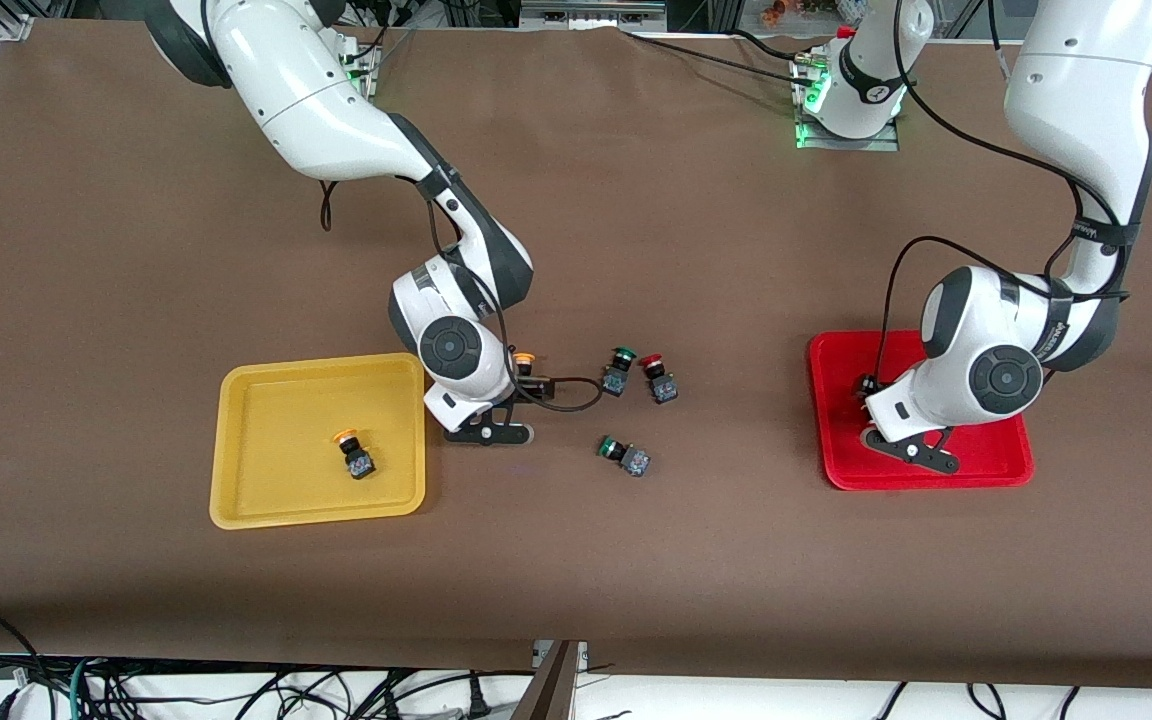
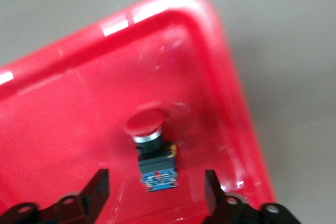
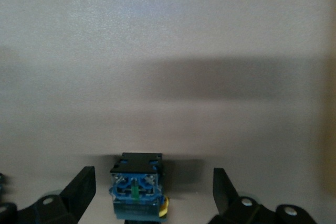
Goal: Place red and yellow buttons in trays
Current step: 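Release the red button in the red tray while the right gripper grasps another orange button, then place the orange button in the yellow tray while the left gripper grasps another red button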
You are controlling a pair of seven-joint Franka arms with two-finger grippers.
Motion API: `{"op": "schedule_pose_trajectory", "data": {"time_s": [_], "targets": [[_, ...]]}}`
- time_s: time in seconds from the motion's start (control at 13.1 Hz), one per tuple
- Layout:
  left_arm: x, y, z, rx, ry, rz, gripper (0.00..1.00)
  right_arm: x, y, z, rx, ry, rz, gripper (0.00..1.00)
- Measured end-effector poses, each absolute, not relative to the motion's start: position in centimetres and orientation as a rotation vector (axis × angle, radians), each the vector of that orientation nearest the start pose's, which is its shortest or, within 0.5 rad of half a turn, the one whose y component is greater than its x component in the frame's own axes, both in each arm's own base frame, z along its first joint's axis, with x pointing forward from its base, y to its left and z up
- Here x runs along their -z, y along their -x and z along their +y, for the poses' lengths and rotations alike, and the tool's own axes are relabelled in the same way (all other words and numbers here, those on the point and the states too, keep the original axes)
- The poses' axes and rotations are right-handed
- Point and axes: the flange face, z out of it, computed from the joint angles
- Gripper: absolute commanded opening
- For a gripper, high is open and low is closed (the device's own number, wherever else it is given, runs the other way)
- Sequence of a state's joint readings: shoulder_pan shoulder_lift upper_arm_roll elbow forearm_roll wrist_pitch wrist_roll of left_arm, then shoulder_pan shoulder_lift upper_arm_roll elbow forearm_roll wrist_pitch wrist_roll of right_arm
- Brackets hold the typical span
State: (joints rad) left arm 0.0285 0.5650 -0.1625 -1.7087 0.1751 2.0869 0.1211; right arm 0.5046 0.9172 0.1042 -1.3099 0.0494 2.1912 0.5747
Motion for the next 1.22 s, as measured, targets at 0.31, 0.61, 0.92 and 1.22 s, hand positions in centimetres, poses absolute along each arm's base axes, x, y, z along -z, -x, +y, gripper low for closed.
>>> {"op": "schedule_pose_trajectory", "data": {"time_s": [0.31,0.61,0.92,1.22], "targets": [[-31.2,-65.3,-17.2,-0.202,3.176,0.171,1.00,-16.9,-61.1,40.8,-0.144,3.049,0.064,0.15],[-27.8,-64.5,-28.4,-0.184,3.255,-0.253,1.00,-17.9,-61.6,40.1,-0.143,3.046,0.056,0.00],[-21.1,-61.8,-35.3,-0.160,3.265,-0.408,1.00,-22.3,-66.1,33.3,-0.212,3.066,-0.208,0.00],[-18.2,-59.7,-36.3,-0.227,3.230,-0.367,0.39,-24.8,-71.2,22.0,-0.183,3.035,-0.388,0.09]]}}
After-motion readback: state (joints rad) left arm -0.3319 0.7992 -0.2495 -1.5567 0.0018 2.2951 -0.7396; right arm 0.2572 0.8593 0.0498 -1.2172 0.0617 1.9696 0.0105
